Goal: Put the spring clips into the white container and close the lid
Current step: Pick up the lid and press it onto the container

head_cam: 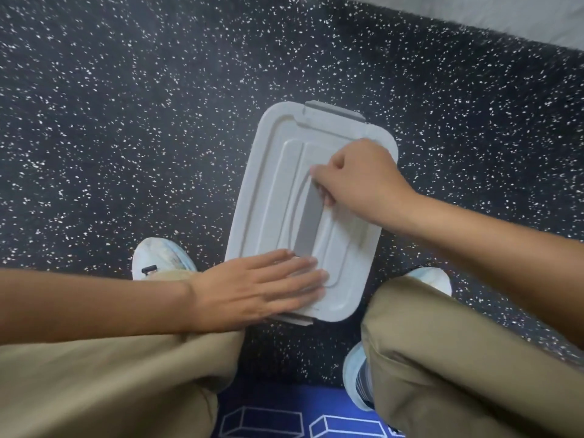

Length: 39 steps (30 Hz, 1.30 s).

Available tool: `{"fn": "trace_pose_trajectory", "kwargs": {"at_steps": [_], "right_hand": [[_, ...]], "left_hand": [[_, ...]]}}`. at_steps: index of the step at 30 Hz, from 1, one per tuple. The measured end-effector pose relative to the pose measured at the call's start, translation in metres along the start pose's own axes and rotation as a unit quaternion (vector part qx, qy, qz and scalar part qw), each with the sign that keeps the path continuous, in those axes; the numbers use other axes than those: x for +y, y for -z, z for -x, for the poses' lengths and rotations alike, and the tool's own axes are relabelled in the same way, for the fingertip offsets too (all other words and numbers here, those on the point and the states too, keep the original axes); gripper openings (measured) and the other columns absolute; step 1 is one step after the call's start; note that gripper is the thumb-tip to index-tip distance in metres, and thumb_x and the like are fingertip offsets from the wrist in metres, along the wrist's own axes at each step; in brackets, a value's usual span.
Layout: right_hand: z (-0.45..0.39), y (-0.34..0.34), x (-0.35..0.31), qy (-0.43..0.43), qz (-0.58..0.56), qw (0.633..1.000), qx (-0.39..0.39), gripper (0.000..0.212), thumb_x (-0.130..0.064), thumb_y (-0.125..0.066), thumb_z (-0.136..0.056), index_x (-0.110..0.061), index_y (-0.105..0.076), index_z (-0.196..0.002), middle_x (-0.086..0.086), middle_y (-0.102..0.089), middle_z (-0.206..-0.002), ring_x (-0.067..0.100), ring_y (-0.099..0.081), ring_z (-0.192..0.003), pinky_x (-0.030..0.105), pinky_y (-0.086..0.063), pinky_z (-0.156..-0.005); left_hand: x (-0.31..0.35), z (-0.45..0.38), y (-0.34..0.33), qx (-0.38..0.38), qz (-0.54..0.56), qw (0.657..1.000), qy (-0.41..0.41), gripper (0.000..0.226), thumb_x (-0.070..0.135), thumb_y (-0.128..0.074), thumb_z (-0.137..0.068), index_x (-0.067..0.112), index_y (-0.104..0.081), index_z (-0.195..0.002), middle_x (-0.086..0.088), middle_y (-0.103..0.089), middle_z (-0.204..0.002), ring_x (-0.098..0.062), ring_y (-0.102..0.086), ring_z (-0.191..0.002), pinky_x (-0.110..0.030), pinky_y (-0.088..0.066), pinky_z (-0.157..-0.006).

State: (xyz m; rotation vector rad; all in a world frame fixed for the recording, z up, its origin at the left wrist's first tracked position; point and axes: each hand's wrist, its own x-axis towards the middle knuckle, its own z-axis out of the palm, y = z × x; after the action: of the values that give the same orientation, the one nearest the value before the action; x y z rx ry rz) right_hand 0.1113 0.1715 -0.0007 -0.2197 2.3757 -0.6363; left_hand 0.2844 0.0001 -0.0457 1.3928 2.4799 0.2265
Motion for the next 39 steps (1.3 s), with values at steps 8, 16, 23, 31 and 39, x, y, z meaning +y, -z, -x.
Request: {"fn": "trace_pose_trajectory", "kwargs": {"at_steps": [8,16,23,31,39], "right_hand": [[-0.048,0.019,0.027,0.115,0.204,0.967,0.102,0.071,-0.062,-0.04,-0.095,-0.012,-0.04,-0.145,0.011,-0.052,-0.141,0.032,-0.044,-0.129,0.046,-0.032,-0.109],[-0.057,0.021,0.043,0.118,0.046,0.988,0.093,0.052,-0.064,-0.063,-0.085,-0.022,-0.06,-0.114,-0.001,-0.066,-0.105,0.02,-0.058,-0.092,0.032,-0.038,-0.073],[-0.051,0.012,0.046,0.154,-0.018,0.976,0.153,0.045,-0.056,-0.071,-0.084,-0.017,-0.062,-0.104,-0.003,-0.064,-0.099,0.019,-0.058,-0.088,0.034,-0.046,-0.076],[-0.059,0.015,0.052,0.149,-0.069,0.976,0.14,0.034,-0.053,-0.063,-0.091,-0.02,-0.065,-0.101,-0.009,-0.067,-0.094,0.009,-0.06,-0.084,0.028,-0.047,-0.075],[-0.066,0.033,0.062,0.136,-0.149,0.971,0.131,0.026,-0.04,-0.052,-0.102,-0.018,-0.065,-0.097,-0.001,-0.073,-0.088,0.015,-0.066,-0.078,0.033,-0.051,-0.071]], "left_hand": [[-0.001,0.001,-0.009,0.08,0.016,0.997,-0.002,0.059,0.011,-0.046,-0.098,0.01,-0.039,-0.157,-0.01,-0.032,-0.167,-0.031,-0.028,-0.154,-0.047,-0.023,-0.125],[-0.007,0.0,-0.008,0.095,0.066,0.993,-0.025,0.051,0.012,-0.048,-0.104,0.001,-0.043,-0.153,-0.017,-0.032,-0.165,-0.037,-0.024,-0.155,-0.05,-0.022,-0.125],[-0.005,0.002,-0.01,0.094,0.077,0.992,-0.027,0.052,0.007,-0.046,-0.103,0.001,-0.041,-0.154,-0.018,-0.028,-0.167,-0.04,-0.02,-0.156,-0.051,-0.019,-0.125],[-0.023,-0.015,0.026,0.094,0.198,0.976,0.014,0.038,0.029,-0.056,-0.102,0.003,-0.07,-0.126,-0.015,-0.06,-0.147,-0.034,-0.052,-0.136,-0.042,-0.043,-0.11],[-0.104,-0.07,0.074,0.242,0.251,0.902,0.254,0.028,0.026,-0.053,-0.1,0.006,-0.066,-0.115,-0.006,-0.064,-0.11,-0.028,-0.059,-0.103,-0.04,-0.046,-0.091]]}}
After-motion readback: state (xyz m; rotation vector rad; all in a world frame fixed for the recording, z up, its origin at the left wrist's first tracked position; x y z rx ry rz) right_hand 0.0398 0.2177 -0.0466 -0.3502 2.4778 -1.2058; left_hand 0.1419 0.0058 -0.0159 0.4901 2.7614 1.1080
